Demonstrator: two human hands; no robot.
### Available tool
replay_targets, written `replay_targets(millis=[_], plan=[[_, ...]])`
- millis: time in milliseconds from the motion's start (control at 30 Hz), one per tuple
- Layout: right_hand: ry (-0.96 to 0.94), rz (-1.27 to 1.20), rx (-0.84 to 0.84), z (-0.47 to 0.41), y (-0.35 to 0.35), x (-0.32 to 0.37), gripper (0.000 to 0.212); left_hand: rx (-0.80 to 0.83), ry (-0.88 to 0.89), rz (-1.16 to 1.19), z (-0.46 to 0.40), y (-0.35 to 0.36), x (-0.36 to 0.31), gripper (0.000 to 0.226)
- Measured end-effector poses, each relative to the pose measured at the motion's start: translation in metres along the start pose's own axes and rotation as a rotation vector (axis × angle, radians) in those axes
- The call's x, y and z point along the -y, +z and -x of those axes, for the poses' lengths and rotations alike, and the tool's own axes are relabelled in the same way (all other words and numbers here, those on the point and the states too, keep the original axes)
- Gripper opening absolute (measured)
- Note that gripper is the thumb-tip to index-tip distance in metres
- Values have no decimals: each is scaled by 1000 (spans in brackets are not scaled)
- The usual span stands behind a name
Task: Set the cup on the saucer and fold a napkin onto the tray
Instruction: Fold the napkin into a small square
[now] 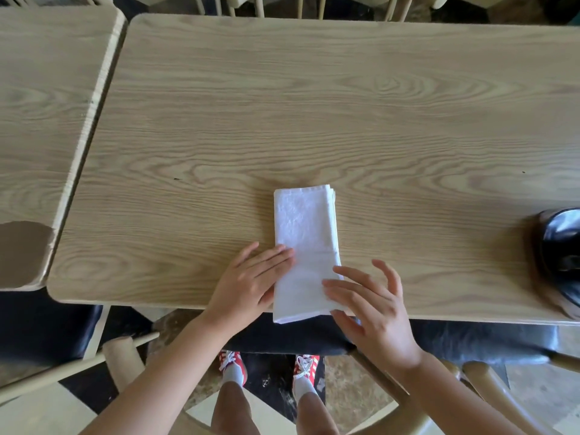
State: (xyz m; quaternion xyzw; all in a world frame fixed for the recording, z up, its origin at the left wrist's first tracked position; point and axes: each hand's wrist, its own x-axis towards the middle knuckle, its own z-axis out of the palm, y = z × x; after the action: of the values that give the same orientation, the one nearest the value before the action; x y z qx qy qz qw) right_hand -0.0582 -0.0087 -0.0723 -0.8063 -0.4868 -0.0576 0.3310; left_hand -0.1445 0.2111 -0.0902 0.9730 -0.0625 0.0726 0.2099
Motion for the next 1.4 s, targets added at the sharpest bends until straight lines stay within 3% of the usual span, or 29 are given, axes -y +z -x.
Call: replay_targets(millis=[133,267,367,433,500,633,733,833,967,1100,1233,1333,1400], plan=[[-31,80,107,-10,2,-14,45,-43,-70,48,-1,1,-4,48],[-1,64,127,-25,7,-23,32,-87,-104,76,-2,2,-5,47],[240,-88,109,-33,12,-21,38,-178,-212,125,-5,5,-8,35],[465,-169,43,-41,15,-18,21,-297,-330,122,-12,7,-13,14],[608,-206,-47,-48,21,-16,12,-395,-477,149,-23,7,-20,31],[744,-199,-113,-58,32,-13,20,-498,-642,233,-46,12,-26,19],[773,-133,-143,-62,38,-10,18,-498,-650,179,-55,18,-24,16],[763,-85,-192,-68,39,-9,16,-472,-679,94,-57,21,-25,19],[847,-12,-196,-75,41,-10,17,-388,-759,-9,-61,25,-26,43],[731,258,-159,-79,42,-13,40,-293,-640,-116,-59,22,-16,66],[383,402,91,-88,45,-21,56,-58,-368,-158,-67,16,-2,66],[387,296,292,-92,49,-33,54,67,-352,-168,-73,17,7,62],[389,246,341,-92,50,-41,55,94,-342,-199,-75,19,10,62]])
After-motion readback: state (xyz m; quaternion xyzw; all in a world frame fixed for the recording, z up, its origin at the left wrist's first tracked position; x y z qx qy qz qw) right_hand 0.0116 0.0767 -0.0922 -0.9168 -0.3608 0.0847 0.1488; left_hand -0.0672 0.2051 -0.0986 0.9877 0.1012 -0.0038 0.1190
